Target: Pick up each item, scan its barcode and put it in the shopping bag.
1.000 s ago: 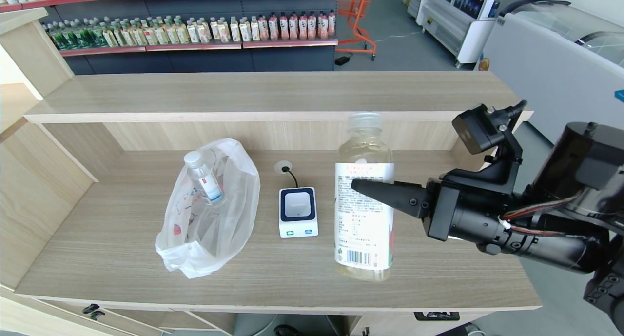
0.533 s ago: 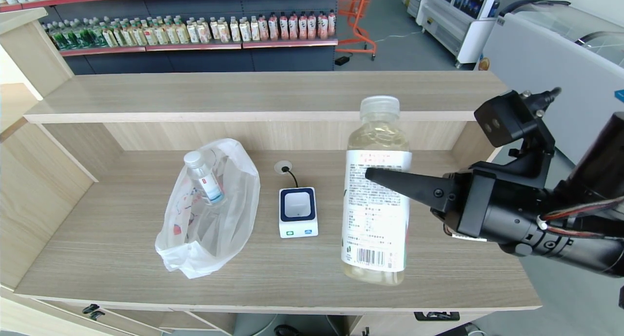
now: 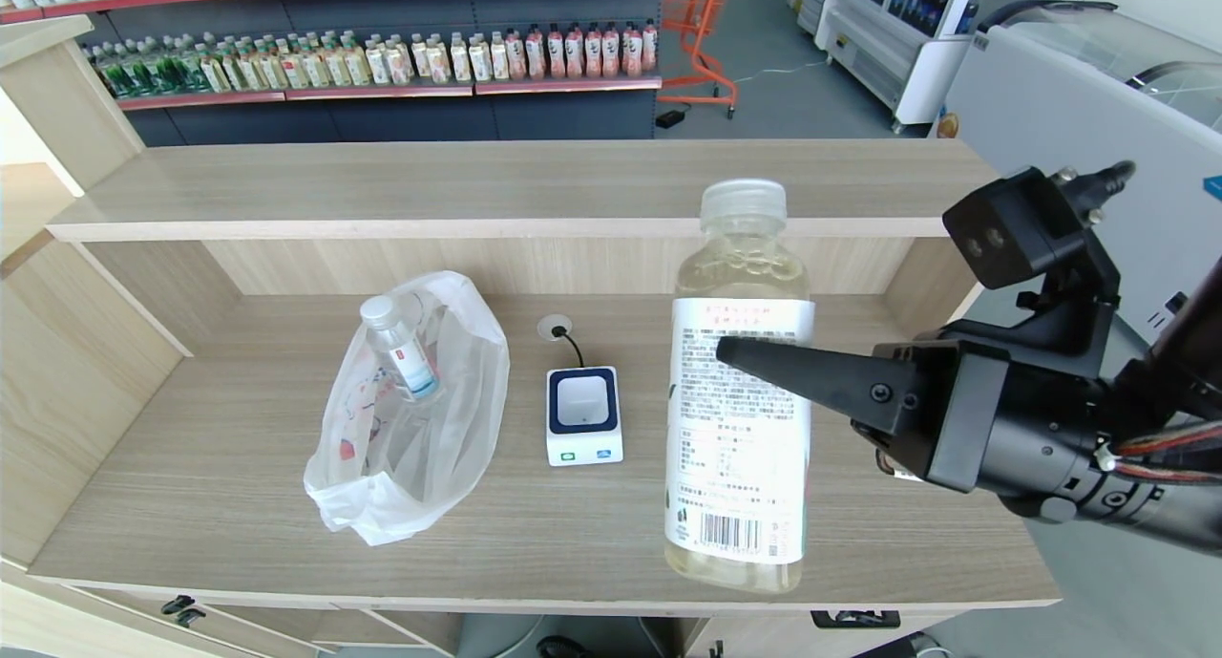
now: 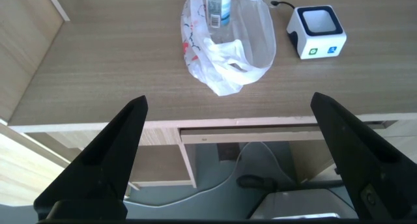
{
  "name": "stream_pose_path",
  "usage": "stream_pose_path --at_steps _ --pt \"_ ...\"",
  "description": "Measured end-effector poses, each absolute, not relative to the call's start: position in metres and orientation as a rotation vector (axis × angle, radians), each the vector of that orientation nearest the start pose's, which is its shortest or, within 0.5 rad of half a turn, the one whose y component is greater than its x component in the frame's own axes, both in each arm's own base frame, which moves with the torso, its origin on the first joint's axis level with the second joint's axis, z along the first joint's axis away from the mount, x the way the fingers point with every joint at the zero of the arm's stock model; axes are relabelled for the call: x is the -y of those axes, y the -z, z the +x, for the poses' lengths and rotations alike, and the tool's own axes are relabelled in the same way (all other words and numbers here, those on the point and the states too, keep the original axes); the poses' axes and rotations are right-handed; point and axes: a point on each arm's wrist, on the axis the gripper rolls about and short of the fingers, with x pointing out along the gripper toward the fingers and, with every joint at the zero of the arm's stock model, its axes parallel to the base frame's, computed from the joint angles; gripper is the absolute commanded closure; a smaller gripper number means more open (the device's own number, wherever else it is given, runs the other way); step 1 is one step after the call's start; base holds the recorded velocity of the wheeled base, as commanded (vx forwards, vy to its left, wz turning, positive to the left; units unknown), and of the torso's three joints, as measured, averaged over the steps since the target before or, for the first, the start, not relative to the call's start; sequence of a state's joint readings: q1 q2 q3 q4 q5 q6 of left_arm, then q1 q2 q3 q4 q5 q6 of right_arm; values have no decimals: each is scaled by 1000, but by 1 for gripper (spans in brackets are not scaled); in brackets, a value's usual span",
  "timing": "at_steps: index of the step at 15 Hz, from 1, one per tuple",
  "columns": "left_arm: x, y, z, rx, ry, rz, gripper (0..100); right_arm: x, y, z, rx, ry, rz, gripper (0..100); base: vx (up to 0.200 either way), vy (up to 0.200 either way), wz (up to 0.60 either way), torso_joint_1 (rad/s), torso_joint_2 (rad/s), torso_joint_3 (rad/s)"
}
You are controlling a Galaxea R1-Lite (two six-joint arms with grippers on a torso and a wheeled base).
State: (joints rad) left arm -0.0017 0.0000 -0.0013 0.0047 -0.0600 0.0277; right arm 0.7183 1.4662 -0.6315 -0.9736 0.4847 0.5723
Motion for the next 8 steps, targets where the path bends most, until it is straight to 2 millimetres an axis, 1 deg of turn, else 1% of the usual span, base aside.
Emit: stream_pose_path --at_steps 8 --pt "1 -75 -23 -2 61 27 0 -164 -237 172 -179 -1214 512 100 0 0 0 0 0 0"
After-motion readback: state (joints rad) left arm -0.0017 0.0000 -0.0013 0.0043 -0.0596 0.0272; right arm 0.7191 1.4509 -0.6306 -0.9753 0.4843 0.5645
